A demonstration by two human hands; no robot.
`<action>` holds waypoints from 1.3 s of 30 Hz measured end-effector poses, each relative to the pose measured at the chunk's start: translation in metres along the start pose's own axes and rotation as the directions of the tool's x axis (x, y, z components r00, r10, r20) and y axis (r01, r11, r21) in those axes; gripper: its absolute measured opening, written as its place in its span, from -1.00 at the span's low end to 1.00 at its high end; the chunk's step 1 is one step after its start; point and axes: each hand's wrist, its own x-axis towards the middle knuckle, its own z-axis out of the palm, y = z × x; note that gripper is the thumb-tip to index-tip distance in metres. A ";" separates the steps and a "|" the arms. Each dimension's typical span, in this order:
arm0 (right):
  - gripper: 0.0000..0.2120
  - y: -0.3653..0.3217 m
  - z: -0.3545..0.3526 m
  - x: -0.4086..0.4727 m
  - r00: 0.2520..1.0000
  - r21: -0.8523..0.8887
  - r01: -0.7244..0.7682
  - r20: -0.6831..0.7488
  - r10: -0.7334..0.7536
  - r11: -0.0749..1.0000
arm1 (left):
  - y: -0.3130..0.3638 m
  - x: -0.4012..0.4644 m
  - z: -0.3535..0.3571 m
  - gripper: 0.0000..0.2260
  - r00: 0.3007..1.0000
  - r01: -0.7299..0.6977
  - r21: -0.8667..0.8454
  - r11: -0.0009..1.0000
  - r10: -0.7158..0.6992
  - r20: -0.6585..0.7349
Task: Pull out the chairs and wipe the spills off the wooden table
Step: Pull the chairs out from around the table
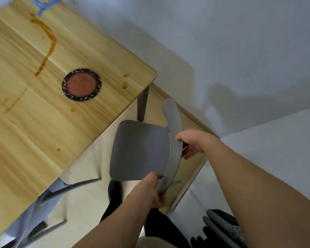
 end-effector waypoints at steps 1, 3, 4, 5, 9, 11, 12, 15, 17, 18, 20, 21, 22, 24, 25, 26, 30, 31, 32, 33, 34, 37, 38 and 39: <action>-0.80 -0.006 0.003 0.003 0.998 0.071 0.042 -0.046 -0.039 0.997 | 0.001 0.003 -0.005 -0.78 1.000 0.015 -0.033 0.999 -0.015 -0.010; -0.79 -0.019 0.010 0.008 0.985 0.152 0.121 -0.140 -0.100 0.981 | 0.000 0.011 -0.012 -0.85 1.000 0.015 -0.139 0.990 -0.017 -0.017; -0.77 -0.026 0.013 0.010 0.980 0.165 0.137 -0.169 -0.109 0.977 | 0.000 0.014 -0.015 -0.89 1.000 -0.005 -0.207 0.978 0.004 -0.005; -0.75 -0.033 0.017 0.012 0.978 0.173 0.140 -0.177 -0.109 0.975 | 0.000 0.017 -0.018 -0.92 0.999 -0.028 -0.301 0.953 0.034 0.016; -0.72 -0.065 0.022 0.015 0.983 0.241 0.161 -0.123 -0.134 0.957 | 0.013 0.022 -0.027 -0.83 0.967 -0.078 -0.673 0.735 0.219 0.126; -0.78 -0.081 0.027 0.013 0.982 0.276 0.181 -0.108 -0.156 0.944 | 0.029 0.013 -0.030 -0.85 0.937 -0.079 -0.748 0.659 0.305 0.169; -0.81 -0.087 0.032 0.014 0.981 0.294 0.186 -0.105 -0.161 0.937 | 0.040 0.009 -0.032 -0.84 0.923 -0.084 -0.770 0.632 0.341 0.180; -0.94 -0.100 0.051 0.012 0.985 0.372 0.171 -0.060 -0.160 0.912 | 0.081 0.001 -0.049 -0.75 0.889 -0.157 -0.809 0.567 0.437 0.134; -0.90 -0.106 0.067 0.011 0.985 0.450 0.169 -0.061 -0.159 0.877 | 0.107 -0.001 -0.071 -0.61 0.875 -0.181 -0.814 0.552 0.468 0.122; -0.88 -0.106 0.072 0.012 0.986 0.501 0.169 -0.077 -0.151 0.849 | 0.115 -0.001 -0.078 -0.56 0.871 -0.183 -0.809 0.559 0.474 0.131; -0.85 -0.106 0.080 0.012 0.985 0.576 0.172 -0.108 -0.135 0.799 | 0.127 -0.003 -0.091 -0.52 0.866 -0.203 -0.795 0.572 0.484 0.127; -0.84 -0.104 0.085 0.011 0.985 0.605 0.175 -0.118 -0.129 0.776 | 0.131 -0.005 -0.095 -0.55 0.861 -0.210 -0.798 0.564 0.494 0.123; -0.83 -0.101 0.088 0.010 0.985 0.630 0.171 -0.121 -0.122 0.757 | 0.131 -0.006 -0.097 -0.62 0.855 -0.214 -0.800 0.561 0.504 0.125; -0.84 -0.094 0.093 0.007 0.986 0.665 0.165 -0.118 -0.116 0.729 | 0.127 -0.007 -0.099 -0.78 0.851 -0.220 -0.791 0.570 0.509 0.131; -0.86 -0.091 0.096 0.006 0.986 0.671 0.166 -0.123 -0.112 0.722 | 0.124 -0.005 -0.101 -0.81 0.851 -0.216 -0.789 0.575 0.507 0.136; -0.88 -0.089 0.099 0.005 0.985 0.673 0.170 -0.129 -0.111 0.720 | 0.120 -0.003 -0.104 -0.81 0.852 -0.211 -0.792 0.574 0.505 0.140; -0.82 -0.091 0.112 0.010 0.980 0.689 0.196 -0.122 -0.155 0.698 | 0.120 0.010 -0.117 -0.67 0.826 -0.235 -0.815 0.529 0.551 0.119; -0.80 -0.094 0.114 0.014 0.980 0.700 0.195 -0.114 -0.162 0.687 | 0.123 0.016 -0.118 -0.66 0.824 -0.248 -0.816 0.522 0.556 0.105; -0.79 -0.096 0.115 0.018 0.980 0.699 0.194 -0.109 -0.166 0.689 | 0.125 0.021 -0.119 -0.65 0.824 -0.258 -0.816 0.518 0.559 0.094; -0.79 -0.097 0.115 0.023 0.981 0.701 0.190 -0.103 -0.166 0.687 | 0.126 0.026 -0.119 -0.64 0.828 -0.265 -0.809 0.524 0.554 0.087; -0.79 -0.101 0.112 0.033 0.982 0.700 0.180 -0.087 -0.168 0.691 | 0.130 0.034 -0.115 -0.63 0.833 -0.262 -0.811 0.523 0.547 0.083; -0.79 -0.103 0.109 0.055 0.983 0.717 0.156 -0.045 -0.178 0.679 | 0.138 0.048 -0.110 -0.65 0.846 -0.260 -0.829 0.495 0.531 0.051; -0.79 -0.105 0.107 0.067 0.985 0.712 0.138 -0.025 -0.172 0.689 | 0.142 0.055 -0.106 -0.64 0.850 -0.265 -0.838 0.477 0.525 0.031; -0.78 -0.106 0.107 0.075 0.986 0.716 0.121 -0.009 -0.164 0.688 | 0.146 0.059 -0.105 -0.62 0.854 -0.276 -0.840 0.467 0.520 0.009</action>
